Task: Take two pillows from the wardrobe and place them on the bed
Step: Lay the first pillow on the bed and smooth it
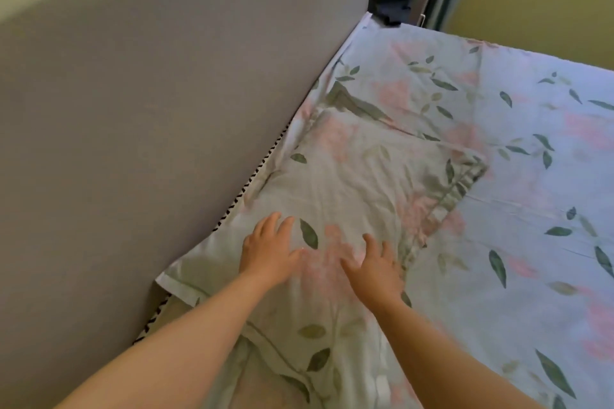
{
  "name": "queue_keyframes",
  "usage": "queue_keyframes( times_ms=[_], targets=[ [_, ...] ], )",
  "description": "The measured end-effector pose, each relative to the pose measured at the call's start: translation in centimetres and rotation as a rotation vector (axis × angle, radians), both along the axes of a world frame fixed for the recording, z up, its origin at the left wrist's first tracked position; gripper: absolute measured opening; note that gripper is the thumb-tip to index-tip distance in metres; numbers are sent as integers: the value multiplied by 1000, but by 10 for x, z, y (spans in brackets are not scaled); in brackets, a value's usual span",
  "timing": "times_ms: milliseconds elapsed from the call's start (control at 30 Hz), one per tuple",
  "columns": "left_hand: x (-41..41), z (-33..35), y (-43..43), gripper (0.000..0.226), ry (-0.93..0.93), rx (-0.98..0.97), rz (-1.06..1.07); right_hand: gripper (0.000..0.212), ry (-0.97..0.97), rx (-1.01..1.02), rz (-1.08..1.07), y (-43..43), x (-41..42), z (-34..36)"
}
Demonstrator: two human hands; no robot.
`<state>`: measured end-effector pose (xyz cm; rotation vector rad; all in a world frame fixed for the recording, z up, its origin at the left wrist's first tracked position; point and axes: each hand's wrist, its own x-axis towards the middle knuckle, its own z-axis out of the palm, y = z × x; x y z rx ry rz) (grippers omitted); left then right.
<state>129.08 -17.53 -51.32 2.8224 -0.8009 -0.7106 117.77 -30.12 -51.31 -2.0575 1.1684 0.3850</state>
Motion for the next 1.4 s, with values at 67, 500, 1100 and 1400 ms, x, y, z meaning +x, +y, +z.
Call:
queue_keyframes(
  times_ms=[67,500,1100,1400],
  targets=[
    [9,-21,-2,65,-4,11,68,77,11,57,-94,-2,2,-24],
    [45,-67,-12,22,-6,11,291,17,-328,299,-711,-19,24,-77],
    [-50,34,94,25,387,-83,188,49,-13,243,-619,56,-93,-13],
    [-8,-43,50,74,182,18,245,82,-111,204,-595,27,-36,-59]
  ],
)
